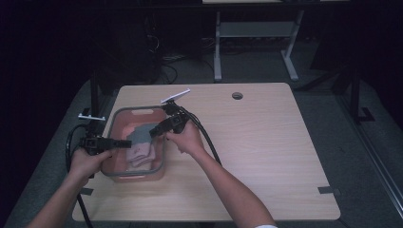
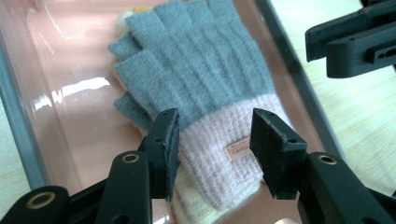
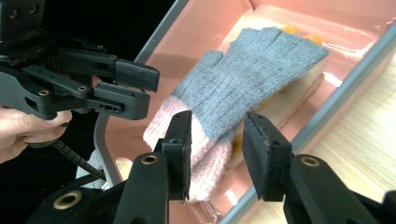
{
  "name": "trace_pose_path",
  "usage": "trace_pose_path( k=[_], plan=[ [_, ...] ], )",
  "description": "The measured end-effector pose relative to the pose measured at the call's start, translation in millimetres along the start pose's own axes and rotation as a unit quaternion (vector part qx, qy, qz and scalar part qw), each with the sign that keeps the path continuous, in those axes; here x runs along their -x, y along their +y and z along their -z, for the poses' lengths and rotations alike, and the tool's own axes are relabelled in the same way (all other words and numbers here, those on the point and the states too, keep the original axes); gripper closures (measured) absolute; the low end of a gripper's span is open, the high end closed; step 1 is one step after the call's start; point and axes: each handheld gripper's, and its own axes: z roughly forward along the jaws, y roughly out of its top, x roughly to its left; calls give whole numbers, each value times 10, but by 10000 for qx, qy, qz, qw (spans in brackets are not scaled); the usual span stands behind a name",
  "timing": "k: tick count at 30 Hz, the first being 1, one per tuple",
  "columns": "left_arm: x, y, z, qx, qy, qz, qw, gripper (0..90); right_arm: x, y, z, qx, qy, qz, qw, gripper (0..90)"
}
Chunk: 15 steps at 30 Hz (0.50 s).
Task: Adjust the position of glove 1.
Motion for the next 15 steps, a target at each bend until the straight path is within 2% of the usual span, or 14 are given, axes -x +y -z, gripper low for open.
trace_pose_path(
  k=[9, 15],
  plan=[
    [55, 22, 50, 155, -157, -30, 9998, 459, 54, -54, 184, 206, 213, -21, 9996, 586],
    [80, 18, 64, 205, -240, -46, 9995, 427, 117, -120, 286, 294, 234, -43, 9993, 558]
  ],
)
